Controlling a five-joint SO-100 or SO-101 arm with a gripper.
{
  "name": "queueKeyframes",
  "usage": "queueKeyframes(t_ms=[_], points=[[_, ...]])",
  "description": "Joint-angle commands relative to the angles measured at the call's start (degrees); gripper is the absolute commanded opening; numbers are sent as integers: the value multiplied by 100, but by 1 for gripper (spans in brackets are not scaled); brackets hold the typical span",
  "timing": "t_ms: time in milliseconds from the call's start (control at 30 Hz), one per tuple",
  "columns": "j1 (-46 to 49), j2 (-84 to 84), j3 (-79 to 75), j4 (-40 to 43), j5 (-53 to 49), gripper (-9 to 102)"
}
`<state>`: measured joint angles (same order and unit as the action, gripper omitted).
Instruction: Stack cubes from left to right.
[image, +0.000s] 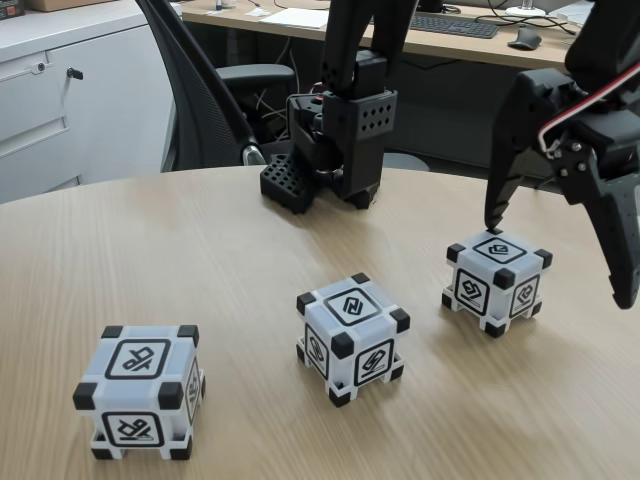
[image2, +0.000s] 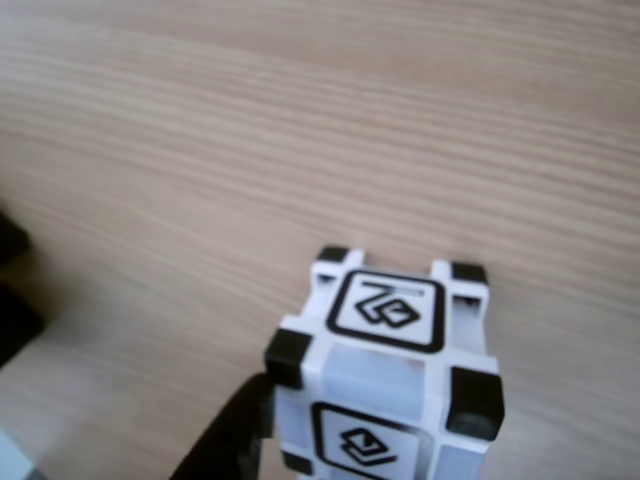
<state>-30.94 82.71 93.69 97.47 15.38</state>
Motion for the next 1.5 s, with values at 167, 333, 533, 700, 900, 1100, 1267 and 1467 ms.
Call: queueKeyframes(t_ms=[167, 333, 533, 700, 900, 1100, 1267, 1467], points=[[97, 88, -9, -18, -26, 51], [62, 88, -9, -18, -114, 52], [26, 132, -18, -9, -158, 53], [18, 606, -18, -9, -220, 53], [18, 659, -18, 18, -185, 52], [26, 659, -9, 650, -141, 52], [97, 659, -9, 703, -255, 53], [220, 562, -18, 650, -536, 53]])
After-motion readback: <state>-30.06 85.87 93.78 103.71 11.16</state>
